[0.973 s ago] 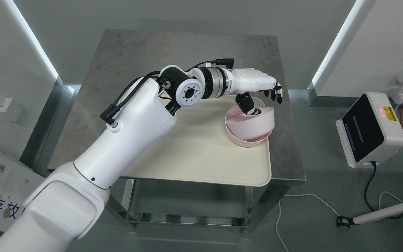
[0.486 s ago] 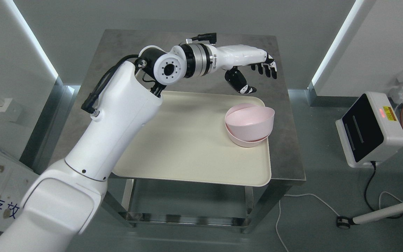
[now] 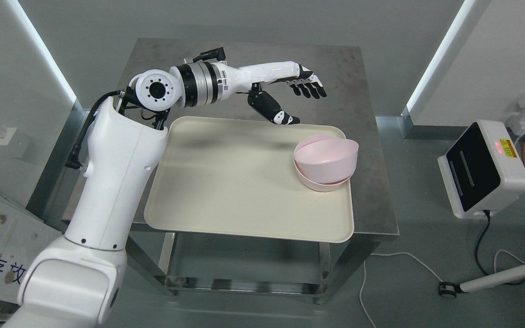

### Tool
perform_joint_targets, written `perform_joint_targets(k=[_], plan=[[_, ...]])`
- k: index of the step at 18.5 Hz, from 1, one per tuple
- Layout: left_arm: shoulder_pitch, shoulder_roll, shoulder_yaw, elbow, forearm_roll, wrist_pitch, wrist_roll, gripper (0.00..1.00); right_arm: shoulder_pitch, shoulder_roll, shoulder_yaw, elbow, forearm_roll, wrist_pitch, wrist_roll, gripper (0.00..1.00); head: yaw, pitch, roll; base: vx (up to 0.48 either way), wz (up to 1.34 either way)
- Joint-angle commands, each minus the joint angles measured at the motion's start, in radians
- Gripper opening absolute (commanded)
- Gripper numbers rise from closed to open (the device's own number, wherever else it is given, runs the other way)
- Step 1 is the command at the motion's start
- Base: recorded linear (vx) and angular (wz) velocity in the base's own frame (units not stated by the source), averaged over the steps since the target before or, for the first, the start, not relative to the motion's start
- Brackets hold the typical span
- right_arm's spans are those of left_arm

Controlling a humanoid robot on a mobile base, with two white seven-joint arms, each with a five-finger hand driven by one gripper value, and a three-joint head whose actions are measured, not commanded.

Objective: Stack pink IKEA bowls on left shelf middle
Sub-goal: 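Lower the left hand and grip the rim of the stacked bowls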

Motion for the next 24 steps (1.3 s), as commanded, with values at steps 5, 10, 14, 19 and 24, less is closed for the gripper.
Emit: perform_joint_targets(k=[5,10,14,19,24], plan=[[0.048,-0.010,-0.194,-0.034,0.019,0.130,0.081,0.61,0.029,-0.017,-0.011,-0.034,-0.005,0.000,0.000,1.00,0.0000,0.000,0.000,0.000,0.00],[0.044,-0.010,-0.332,0.003,-0.112,0.122,0.101,0.61,0.029,-0.017,-0.011,-0.034,-0.005,-0.002,0.000,1.00,0.0000,0.000,0.000,0.000,0.00],[0.004,-0.010,-0.322,0.055,-0.185,0.118,0.101,0.61,0.029,-0.017,-0.011,-0.034,-0.005,-0.002,0.000,1.00,0.0000,0.000,0.000,0.000,0.00],[-0.027,-0.010,-0.349,0.075,-0.212,0.121,0.095,0.61,0.029,-0.017,-0.011,-0.034,-0.005,-0.002,0.000,1.00,0.0000,0.000,0.000,0.000,0.00],[-0.073,-0.010,-0.417,0.092,-0.262,0.121,0.091,0.59,0.029,-0.017,-0.011,-0.034,-0.005,0.000,0.000,1.00,0.0000,0.000,0.000,0.000,0.00]])
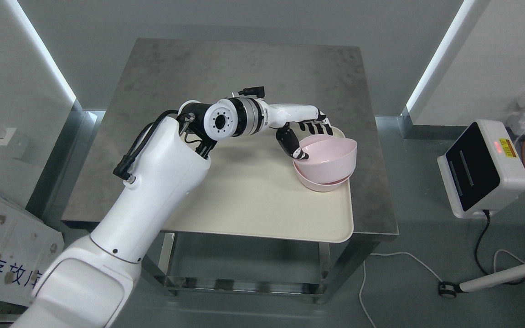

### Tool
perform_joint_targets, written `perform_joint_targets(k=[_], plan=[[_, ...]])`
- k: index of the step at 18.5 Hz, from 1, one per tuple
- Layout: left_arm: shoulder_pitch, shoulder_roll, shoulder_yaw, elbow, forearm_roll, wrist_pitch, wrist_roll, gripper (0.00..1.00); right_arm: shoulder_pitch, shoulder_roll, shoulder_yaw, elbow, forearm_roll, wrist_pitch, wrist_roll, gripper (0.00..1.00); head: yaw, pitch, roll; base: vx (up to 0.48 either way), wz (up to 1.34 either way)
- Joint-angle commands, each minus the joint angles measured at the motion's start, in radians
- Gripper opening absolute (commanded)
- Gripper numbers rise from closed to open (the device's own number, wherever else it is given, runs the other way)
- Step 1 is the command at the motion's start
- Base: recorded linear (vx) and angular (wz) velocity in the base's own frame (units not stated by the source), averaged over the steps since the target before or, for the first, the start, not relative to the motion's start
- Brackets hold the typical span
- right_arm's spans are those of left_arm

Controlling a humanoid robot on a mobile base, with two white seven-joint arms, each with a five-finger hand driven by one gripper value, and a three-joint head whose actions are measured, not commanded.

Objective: Stack pink IKEA bowls on left shelf middle
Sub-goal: 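Lower the left hand and grip the rim of the stacked bowls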

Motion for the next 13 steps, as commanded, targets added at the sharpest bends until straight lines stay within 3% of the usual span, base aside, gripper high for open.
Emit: perform_joint_targets(k=[1,4,11,13], plan=[[-0.055,0.015,-0.121,0.057,-0.045,-0.002,-0.003,0.58,0.029,-0.017,-0.011,-0.034,-0.030,-0.001,0.000,1.00,0.0000,0.000,0.000,0.000,0.00],[-0.063,0.015,-0.119,0.069,-0.045,-0.037,-0.003,0.48,0.029,-0.017,-0.011,-0.034,-0.030,0.001,0.000,1.00,0.0000,0.000,0.000,0.000,0.00],[-0.054,0.015,-0.089,0.143,-0.045,-0.206,0.008,0.07,0.029,-0.017,-0.011,-0.034,-0.030,0.001,0.000,1.00,0.0000,0.000,0.000,0.000,0.00],[-0.054,0.015,-0.066,0.154,-0.045,-0.235,0.008,0.00,0.029,-0.017,-0.011,-0.034,-0.030,-0.001,0.000,1.00,0.0000,0.000,0.000,0.000,0.00]])
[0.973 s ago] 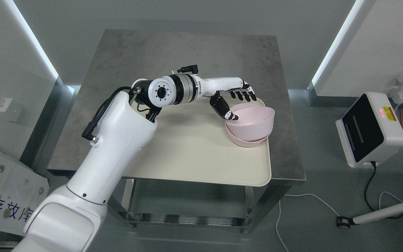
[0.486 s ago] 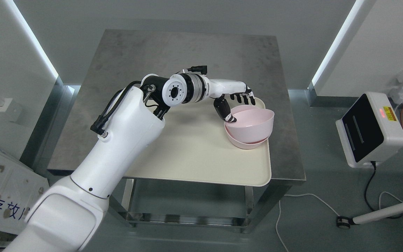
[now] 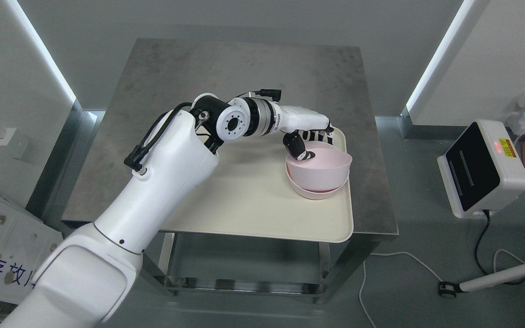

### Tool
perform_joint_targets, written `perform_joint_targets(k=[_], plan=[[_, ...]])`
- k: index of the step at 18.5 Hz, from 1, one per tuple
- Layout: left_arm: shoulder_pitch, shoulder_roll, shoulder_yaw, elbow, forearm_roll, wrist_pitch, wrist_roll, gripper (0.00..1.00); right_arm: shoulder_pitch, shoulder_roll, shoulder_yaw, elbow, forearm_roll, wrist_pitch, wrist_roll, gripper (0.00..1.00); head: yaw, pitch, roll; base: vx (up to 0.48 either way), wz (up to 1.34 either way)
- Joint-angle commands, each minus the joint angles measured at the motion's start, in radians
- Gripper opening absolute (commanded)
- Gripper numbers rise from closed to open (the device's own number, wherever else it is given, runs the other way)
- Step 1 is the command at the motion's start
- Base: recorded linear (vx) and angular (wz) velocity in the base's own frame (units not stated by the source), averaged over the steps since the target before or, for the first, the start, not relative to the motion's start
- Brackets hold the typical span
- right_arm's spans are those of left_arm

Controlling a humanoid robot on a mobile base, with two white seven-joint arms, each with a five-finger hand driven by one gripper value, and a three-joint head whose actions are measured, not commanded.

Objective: Stack pink IKEA bowls on left shelf middle
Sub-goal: 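Lower the left hand and grip the rim of the stacked bowls, then lift the stacked pink bowls off the tray with the left hand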

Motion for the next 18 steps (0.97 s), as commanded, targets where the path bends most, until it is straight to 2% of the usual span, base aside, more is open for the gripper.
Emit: perform_joint_targets(k=[1,11,18], plan=[[-0.003,0.017,0.018,0.081,-0.005,-0.059,0.004,0.00,0.029,-0.017,-0.011,-0.034,-0.003,0.000,-0.001,1.00,0.0000,0.000,0.000,0.000,0.00],[-0.056,0.017,0.226,0.032,0.004,-0.097,-0.040,0.00,0.029,-0.017,-0.011,-0.034,-0.003,0.001,-0.001,1.00,0.0000,0.000,0.000,0.000,0.00],[-0.090,0.017,0.306,-0.006,0.006,-0.099,-0.085,0.01,0.029,-0.017,-0.011,-0.034,-0.003,0.000,-0.001,1.00,0.0000,0.000,0.000,0.000,0.00]])
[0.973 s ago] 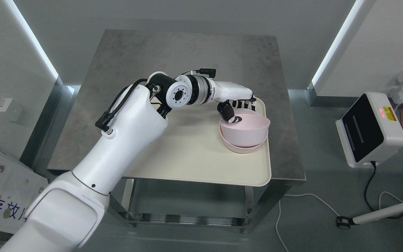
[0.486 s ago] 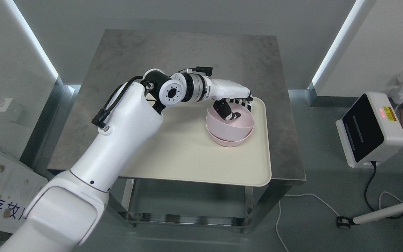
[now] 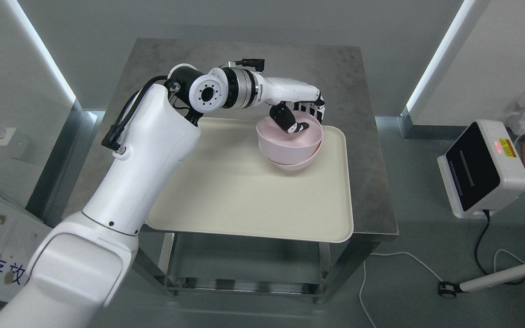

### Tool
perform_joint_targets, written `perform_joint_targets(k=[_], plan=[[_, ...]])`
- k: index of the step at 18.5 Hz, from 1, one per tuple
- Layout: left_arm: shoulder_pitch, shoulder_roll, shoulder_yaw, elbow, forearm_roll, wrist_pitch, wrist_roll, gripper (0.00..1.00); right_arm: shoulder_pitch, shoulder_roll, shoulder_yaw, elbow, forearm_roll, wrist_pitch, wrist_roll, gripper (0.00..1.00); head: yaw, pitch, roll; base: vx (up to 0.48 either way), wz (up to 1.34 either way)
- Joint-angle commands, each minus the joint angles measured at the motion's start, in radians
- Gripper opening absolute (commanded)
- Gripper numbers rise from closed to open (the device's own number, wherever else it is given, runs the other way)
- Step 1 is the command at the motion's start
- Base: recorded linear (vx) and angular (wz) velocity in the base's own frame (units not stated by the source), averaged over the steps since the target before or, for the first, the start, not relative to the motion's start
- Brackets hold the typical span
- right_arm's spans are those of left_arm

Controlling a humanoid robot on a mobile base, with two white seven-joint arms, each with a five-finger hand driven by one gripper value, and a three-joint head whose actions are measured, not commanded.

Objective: Stack pink IKEA bowls on left shelf middle
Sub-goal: 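Lift the stacked pink bowls off the tray with the left hand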

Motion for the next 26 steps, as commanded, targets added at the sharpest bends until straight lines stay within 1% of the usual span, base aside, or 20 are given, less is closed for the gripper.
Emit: perform_joint_targets(k=[1,5,8,18,23,26], plan=[[-0.027,0.036,0.127,-0.071,0.003,-0.002,-0.020,0.01,0.029,-0.017,-0.011,-0.034,0.000,0.003,0.000,1.00,0.0000,0.000,0.000,0.000,0.00],[-0.016,0.116,0.127,-0.166,0.005,-0.002,-0.055,0.02,0.029,-0.017,-0.012,-0.034,0.000,0.002,0.000,1.00,0.0000,0.000,0.000,0.000,0.00],[-0.011,0.156,0.129,-0.200,0.007,-0.003,-0.067,0.02,0.029,-0.017,-0.011,-0.034,0.000,0.002,0.000,1.00,0.0000,0.000,0.000,0.000,0.00],[0.016,0.282,0.133,-0.300,0.046,-0.002,-0.090,0.02,0.029,-0.017,-0.011,-0.034,0.000,0.003,0.000,1.00,0.0000,0.000,0.000,0.000,-0.01],[0.030,0.380,0.149,-0.320,0.124,-0.002,-0.094,0.02,0.029,-0.017,-0.011,-0.034,0.000,0.002,0.000,1.00,0.0000,0.000,0.000,-0.041,-0.02],[0.047,0.394,0.149,-0.332,0.134,-0.003,-0.094,0.02,0.029,-0.017,-0.011,-0.034,0.000,0.002,0.000,1.00,0.0000,0.000,0.000,-0.185,-0.01]])
